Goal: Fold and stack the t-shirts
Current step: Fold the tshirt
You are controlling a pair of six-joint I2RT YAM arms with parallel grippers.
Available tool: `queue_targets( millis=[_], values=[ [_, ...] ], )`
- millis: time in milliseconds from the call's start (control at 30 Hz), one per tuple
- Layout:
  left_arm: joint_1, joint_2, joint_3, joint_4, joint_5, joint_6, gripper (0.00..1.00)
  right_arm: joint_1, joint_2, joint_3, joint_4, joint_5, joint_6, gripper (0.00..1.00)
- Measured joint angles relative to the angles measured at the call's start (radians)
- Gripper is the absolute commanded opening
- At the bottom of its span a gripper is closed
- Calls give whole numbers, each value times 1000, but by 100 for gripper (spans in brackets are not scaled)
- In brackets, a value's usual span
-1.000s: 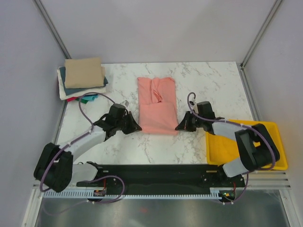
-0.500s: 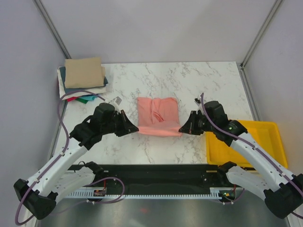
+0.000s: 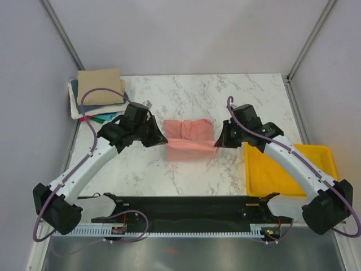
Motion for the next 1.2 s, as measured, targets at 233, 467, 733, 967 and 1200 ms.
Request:
queue_targets(
  millis=[233,467,733,967,1200],
  values=[
    [64,138,116,0,6,52,2,-52,163,134,6,5,-63,0],
    [148,289,251,1,37,119,2,-89,362,274,27,-32,-119,0],
    [216,610,451,8,63,192,2,-141,616,442,50,-63,-162,0],
    [246,872,644,7,93,223,2,-194,859,596,56,-110,-175,27],
    [300,1059,848,-26,138,230,47,-268,1043,837,41,-175,-177,64]
  ],
)
